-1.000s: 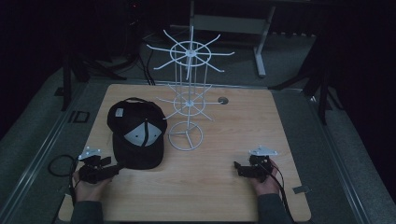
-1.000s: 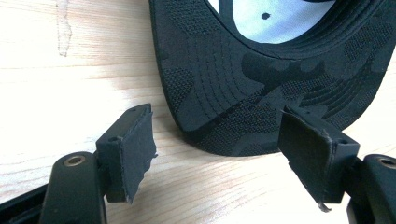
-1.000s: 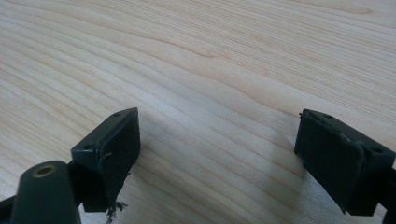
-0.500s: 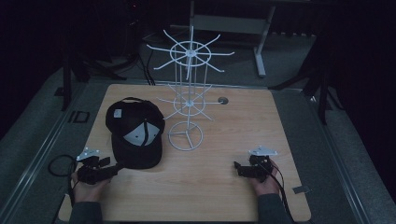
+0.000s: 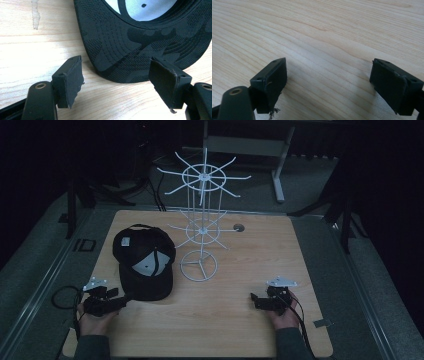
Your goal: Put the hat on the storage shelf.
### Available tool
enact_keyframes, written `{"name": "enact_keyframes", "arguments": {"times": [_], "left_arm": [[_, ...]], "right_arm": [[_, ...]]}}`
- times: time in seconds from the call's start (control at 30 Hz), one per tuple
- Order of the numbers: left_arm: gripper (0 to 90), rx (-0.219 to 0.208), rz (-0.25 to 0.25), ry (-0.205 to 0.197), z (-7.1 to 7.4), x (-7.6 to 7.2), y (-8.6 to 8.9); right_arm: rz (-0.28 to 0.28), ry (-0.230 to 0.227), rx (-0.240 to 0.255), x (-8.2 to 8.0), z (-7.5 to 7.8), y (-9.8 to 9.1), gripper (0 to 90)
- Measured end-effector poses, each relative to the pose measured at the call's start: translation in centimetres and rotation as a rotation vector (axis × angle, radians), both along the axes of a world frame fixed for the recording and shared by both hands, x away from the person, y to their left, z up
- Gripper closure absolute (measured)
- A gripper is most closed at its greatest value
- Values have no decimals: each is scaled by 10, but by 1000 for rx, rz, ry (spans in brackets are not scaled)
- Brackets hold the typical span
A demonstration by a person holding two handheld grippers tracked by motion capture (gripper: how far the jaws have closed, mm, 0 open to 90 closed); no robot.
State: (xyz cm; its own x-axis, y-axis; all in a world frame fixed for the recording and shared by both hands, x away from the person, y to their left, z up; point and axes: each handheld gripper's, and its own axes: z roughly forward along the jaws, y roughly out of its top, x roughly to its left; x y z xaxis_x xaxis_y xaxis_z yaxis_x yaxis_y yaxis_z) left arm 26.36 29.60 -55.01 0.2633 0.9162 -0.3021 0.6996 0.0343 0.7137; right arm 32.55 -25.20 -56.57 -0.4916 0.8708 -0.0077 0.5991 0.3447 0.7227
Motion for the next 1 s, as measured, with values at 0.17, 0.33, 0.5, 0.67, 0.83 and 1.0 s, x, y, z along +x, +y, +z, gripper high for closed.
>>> {"name": "enact_keyframes", "arguments": {"times": [0.17,0.33,0.5,0.67,0.83,1.0], "left_arm": [[269,9,-8,12,-3,6,-1],[263,9,-15,18,-6,12,-1],[263,5,-16,25,-8,15,0],[264,-8,-35,33,-10,18,0],[266,-2,-47,46,-13,23,0],[292,-23,-70,47,-15,29,1]], "right_arm": [[0,0,0,0,0,0,139],[0,0,0,0,0,0,139],[0,0,0,0,0,0,139],[0,0,0,0,0,0,139],[0,0,0,0,0,0,139],[0,0,0,0,0,0,139]]}}
